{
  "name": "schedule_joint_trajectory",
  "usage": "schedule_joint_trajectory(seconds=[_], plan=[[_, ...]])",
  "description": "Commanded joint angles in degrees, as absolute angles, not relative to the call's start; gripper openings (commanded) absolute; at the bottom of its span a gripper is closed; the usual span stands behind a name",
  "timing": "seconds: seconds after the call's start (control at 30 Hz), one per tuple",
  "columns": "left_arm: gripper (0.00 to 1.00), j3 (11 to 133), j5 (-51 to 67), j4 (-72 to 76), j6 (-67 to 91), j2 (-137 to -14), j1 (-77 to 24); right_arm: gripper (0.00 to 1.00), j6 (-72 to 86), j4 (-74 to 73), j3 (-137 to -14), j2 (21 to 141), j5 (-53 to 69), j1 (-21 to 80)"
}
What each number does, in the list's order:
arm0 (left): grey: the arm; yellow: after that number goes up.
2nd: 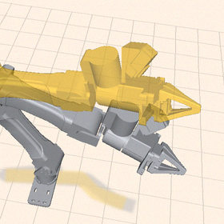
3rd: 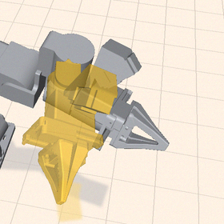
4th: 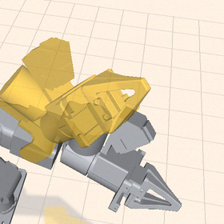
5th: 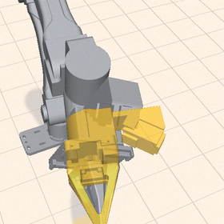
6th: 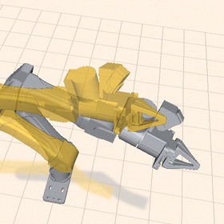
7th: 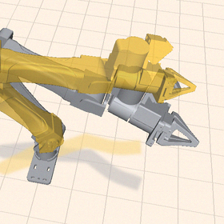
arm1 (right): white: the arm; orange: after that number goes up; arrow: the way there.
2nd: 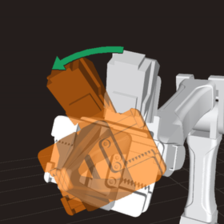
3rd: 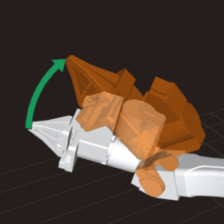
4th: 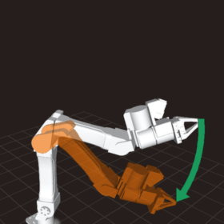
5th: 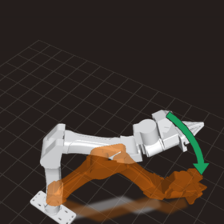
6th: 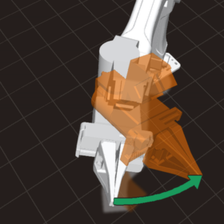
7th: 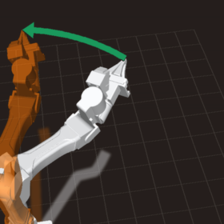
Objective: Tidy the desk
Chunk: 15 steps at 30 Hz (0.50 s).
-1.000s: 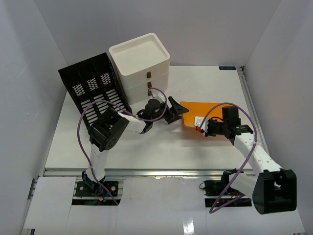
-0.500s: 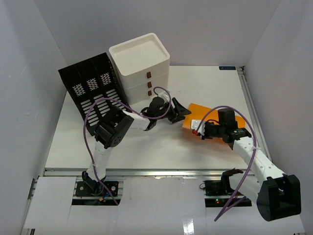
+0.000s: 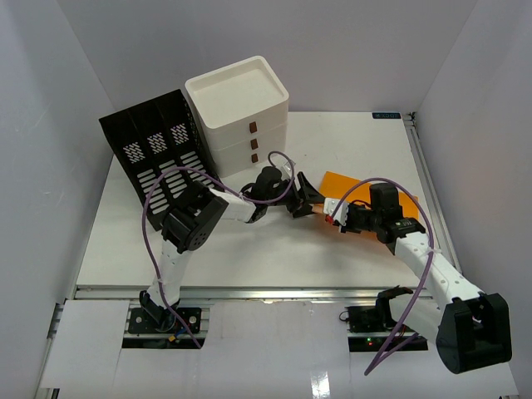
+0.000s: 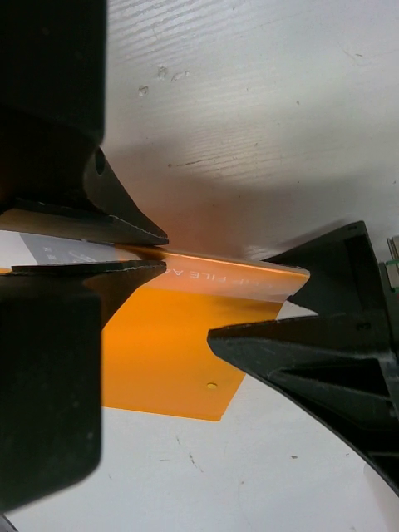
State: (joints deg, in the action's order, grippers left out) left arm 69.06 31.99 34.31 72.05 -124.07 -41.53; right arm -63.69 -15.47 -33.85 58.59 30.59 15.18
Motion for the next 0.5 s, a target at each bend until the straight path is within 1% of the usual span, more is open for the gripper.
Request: schedule_joint_trajectory(seconds=[0.0,0.1,0.23,0.43,0.47], plan=[[0.78,69.24,35.55,30.63,71.59,-120.04,-41.84,0.17,-62.82,-12.83,-34.65,58.36,32.54,15.64],[0.78,70.19,35.43,30.15,71.46,-120.48,-41.84,0.18,-63.54,-13.7,-34.2,57.07,35.65,16.07],[0.75,73.07,35.67,30.3,72.14,-121.72,-41.84,0.18,-66.08,-16.06,-33.15,55.83,37.44,17.38],[0.64,73.29,35.61,30.85,72.68,-122.02,-41.75,0.18,-67.06,-16.52,-31.68,55.12,36.48,19.04],[0.59,72.88,35.73,31.3,73.06,-121.89,-41.68,0.18,-67.03,-16.46,-31.61,55.07,36.48,19.14]])
